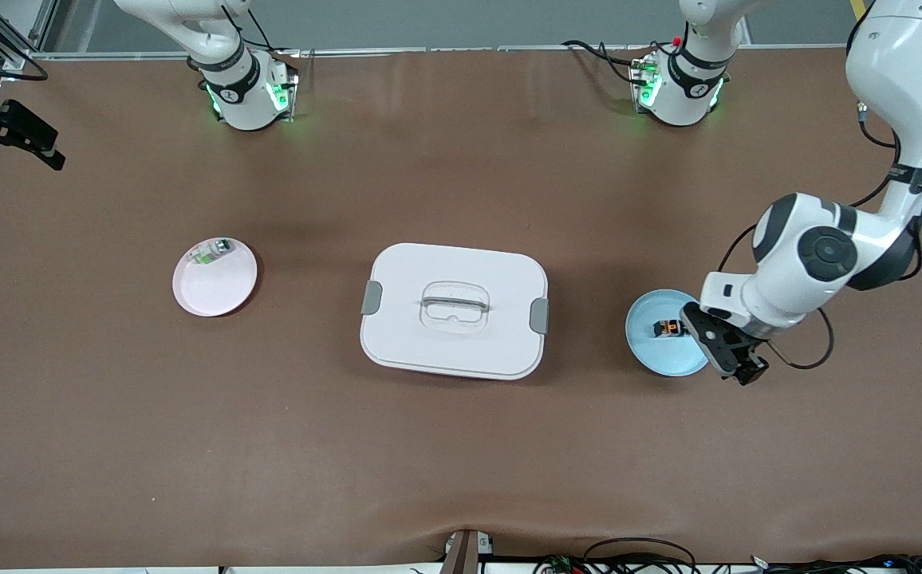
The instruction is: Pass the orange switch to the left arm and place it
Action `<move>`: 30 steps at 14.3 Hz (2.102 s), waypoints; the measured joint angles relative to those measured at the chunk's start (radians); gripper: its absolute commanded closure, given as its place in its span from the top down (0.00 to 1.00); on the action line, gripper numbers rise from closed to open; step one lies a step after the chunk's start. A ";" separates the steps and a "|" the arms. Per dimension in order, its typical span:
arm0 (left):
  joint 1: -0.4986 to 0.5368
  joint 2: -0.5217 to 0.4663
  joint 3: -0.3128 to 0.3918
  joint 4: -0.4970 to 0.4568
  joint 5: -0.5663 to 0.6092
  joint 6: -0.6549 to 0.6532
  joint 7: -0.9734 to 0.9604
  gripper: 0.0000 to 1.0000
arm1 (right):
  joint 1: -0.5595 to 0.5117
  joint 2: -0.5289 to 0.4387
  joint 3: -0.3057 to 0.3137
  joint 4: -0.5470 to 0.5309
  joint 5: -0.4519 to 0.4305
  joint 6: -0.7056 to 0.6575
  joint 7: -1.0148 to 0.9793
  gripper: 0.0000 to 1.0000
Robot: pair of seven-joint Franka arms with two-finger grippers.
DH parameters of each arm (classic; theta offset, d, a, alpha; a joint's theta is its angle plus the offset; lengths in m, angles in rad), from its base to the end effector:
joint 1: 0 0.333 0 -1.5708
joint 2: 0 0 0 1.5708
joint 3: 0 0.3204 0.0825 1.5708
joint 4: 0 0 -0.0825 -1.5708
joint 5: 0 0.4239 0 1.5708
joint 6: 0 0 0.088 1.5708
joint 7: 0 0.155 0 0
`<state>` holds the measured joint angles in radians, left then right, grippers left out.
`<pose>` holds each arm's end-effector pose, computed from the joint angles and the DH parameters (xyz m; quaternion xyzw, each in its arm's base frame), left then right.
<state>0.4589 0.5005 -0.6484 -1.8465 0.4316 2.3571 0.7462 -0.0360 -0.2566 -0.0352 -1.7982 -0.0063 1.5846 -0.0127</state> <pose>0.6831 -0.0939 0.2446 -0.8382 0.5407 -0.0616 0.0344 0.5129 -0.0394 0.6075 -0.9994 0.0288 -0.0215 0.0004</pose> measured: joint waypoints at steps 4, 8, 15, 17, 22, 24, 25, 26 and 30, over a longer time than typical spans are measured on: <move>-0.018 0.000 -0.013 0.119 -0.052 -0.119 -0.089 1.00 | 0.000 0.007 0.000 0.007 0.000 -0.001 0.000 1.00; -0.069 0.000 -0.015 0.149 -0.054 -0.159 -0.343 1.00 | 0.000 0.010 0.000 0.013 0.000 -0.001 0.000 1.00; -0.087 0.000 -0.067 0.195 -0.090 -0.223 -0.671 1.00 | 0.000 0.013 0.000 0.018 0.000 -0.001 0.001 1.00; -0.092 0.000 -0.070 0.222 -0.121 -0.259 -0.696 1.00 | 0.000 0.014 0.000 0.020 0.000 -0.001 0.001 1.00; -0.081 -0.002 -0.071 0.350 -0.195 -0.411 -0.704 1.00 | 0.000 0.015 -0.001 0.024 0.000 -0.001 0.001 1.00; -0.078 -0.002 -0.071 0.406 -0.197 -0.482 -0.727 1.00 | 0.000 0.018 -0.001 0.029 0.000 -0.001 0.001 1.00; -0.078 -0.003 -0.072 0.433 -0.197 -0.517 -0.756 1.00 | 0.000 0.019 -0.001 0.030 0.000 -0.001 0.001 1.00; -0.078 -0.006 -0.073 0.453 -0.200 -0.546 -0.789 1.00 | 0.000 0.020 -0.001 0.032 0.000 -0.001 0.001 1.00; -0.079 -0.065 -0.072 0.480 -0.267 -0.625 -0.939 1.00 | 0.000 0.024 -0.001 0.035 0.000 -0.001 0.001 1.00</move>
<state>0.3798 0.4353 -0.7209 -1.3669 0.1646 1.7320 -0.1926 -0.0361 -0.2326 -0.0360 -1.7631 -0.0062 1.5834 -0.0118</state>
